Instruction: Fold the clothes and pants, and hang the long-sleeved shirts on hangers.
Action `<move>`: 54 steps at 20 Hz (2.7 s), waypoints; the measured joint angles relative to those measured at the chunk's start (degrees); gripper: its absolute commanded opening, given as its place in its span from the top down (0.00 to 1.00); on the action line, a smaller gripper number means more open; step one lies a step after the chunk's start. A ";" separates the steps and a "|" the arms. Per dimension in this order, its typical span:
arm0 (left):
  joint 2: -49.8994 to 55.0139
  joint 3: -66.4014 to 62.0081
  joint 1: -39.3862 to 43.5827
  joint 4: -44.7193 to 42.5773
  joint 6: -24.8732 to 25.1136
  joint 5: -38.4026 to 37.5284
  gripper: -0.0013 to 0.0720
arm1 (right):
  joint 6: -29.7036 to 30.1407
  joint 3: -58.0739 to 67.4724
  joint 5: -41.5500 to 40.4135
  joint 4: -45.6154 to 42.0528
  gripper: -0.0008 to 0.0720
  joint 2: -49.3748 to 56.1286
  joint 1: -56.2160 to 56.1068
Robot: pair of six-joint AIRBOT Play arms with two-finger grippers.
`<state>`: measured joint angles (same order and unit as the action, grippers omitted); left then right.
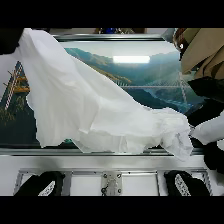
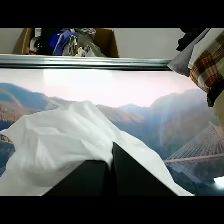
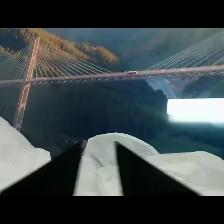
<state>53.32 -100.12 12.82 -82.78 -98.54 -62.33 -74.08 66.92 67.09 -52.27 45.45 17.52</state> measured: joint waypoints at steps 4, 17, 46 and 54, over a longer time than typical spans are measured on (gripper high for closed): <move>4.57 -1.90 0.00 -0.13 1.88 -6.32 0.96 | 1.77 -4.13 6.43 -1.29 0.01 -0.02 -2.56; 11.61 4.94 0.00 -0.15 3.74 -9.20 0.96 | 15.32 -27.69 -7.41 4.37 0.01 12.41 -10.29; -7.19 56.22 -5.31 7.74 2.58 7.56 0.96 | -6.12 -0.61 -5.64 -12.63 0.07 19.69 -1.60; 4.94 45.18 -10.49 7.93 2.40 4.35 0.96 | 3.48 -0.55 -3.96 -9.46 0.13 14.40 -15.74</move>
<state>58.26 -54.94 2.33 -74.85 -96.14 -57.98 -70.61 66.37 63.13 -61.73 59.86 1.78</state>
